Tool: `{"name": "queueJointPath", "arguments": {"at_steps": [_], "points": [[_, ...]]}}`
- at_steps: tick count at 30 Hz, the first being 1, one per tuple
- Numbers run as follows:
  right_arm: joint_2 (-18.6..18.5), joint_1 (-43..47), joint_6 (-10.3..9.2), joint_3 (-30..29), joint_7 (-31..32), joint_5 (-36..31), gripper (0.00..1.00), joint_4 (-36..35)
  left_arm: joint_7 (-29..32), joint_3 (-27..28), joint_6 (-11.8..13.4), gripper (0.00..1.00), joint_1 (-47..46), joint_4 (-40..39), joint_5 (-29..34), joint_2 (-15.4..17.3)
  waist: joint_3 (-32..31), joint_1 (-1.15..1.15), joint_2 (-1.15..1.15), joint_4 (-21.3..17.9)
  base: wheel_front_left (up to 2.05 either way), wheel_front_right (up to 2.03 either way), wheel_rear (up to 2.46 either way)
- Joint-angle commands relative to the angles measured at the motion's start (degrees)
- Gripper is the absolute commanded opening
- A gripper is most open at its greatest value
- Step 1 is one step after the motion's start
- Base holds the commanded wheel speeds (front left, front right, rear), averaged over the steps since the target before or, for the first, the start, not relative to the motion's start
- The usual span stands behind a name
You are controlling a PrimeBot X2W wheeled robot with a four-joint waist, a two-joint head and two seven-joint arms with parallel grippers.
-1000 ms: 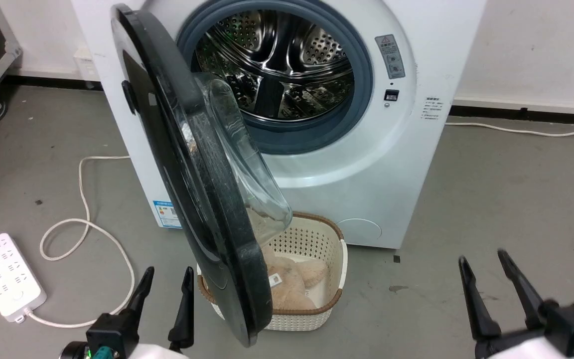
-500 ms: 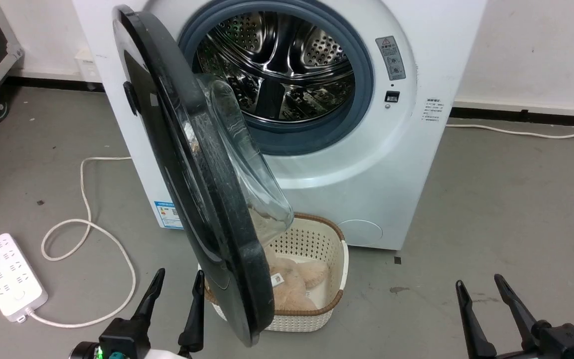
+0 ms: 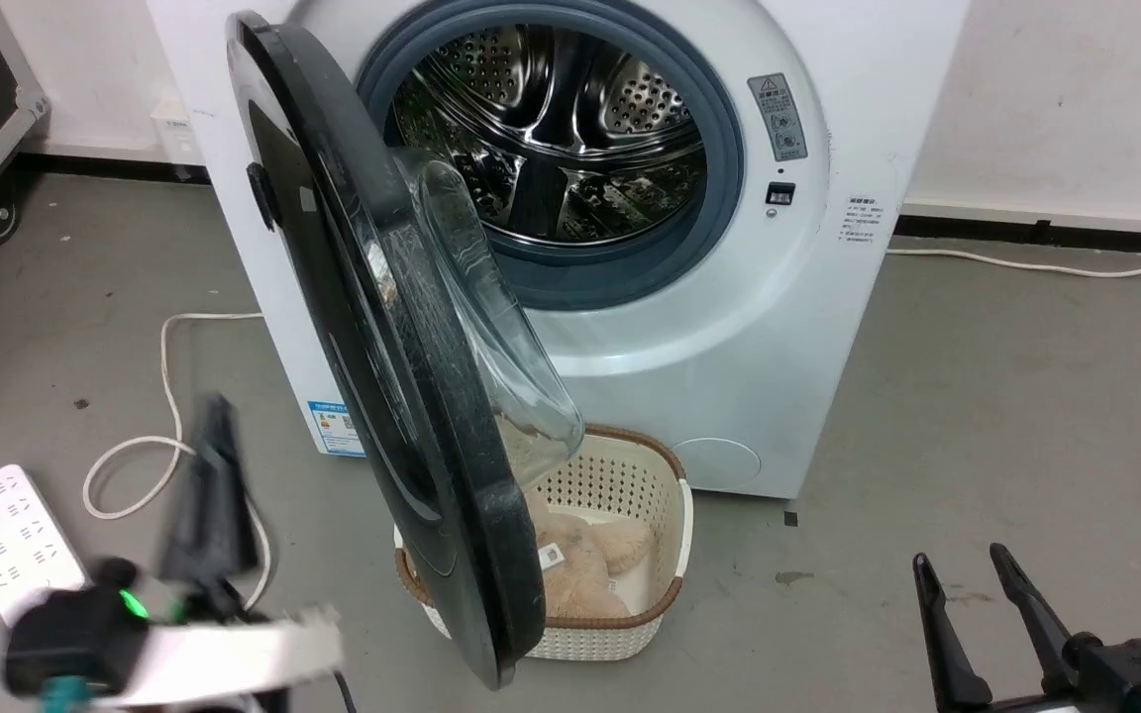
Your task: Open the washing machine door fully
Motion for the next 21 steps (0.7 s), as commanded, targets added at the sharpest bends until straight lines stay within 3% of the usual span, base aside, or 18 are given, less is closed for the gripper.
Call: {"name": "queueJointPath", "arguments": {"at_steps": [1, 6, 12, 17, 21], "points": [[0.3, -0.9, 0.03, -0.1, 0.1, 0.3, 1.0, -0.2, -0.3, 1.6, 0.3, 0.0, -2.1, -3.6, -0.5, -0.3, -0.1, -0.01, 0.0, -0.1, 0.0, 0.0, 0.0], [0.3, -0.9, 0.03, -0.3, 0.4, 0.1, 1.0, -0.3, -0.2, 0.8, -0.6, 0.0, -6.2, -11.9, 0.3, -0.7, -0.3, -0.01, 0.0, -0.2, 0.0, 0.0, 0.0], [0.3, -1.0, 0.03, -0.3, 0.4, 0.8, 1.0, 0.2, 4.2, -8.3, -1.6, 0.0, -8.2, -16.4, 2.4, -1.6, -0.2, -0.01, 0.0, -0.3, 0.0, 0.0, 0.0], [0.3, -1.2, 0.03, -0.7, 0.3, 1.3, 1.0, 1.3, 7.3, -16.9, -3.0, 0.0, -6.2, -12.1, 2.1, -2.2, 0.3, -0.01, 0.0, -0.5, 0.0, 0.0, 0.0], [0.3, -1.6, 0.03, -0.4, 0.1, 1.5, 1.0, 1.8, 9.2, -20.6, -2.7, 0.0, -3.5, -5.4, 1.3, -2.5, 0.8, -0.01, 0.0, -0.9, 0.0, 0.0, 0.0]]}}
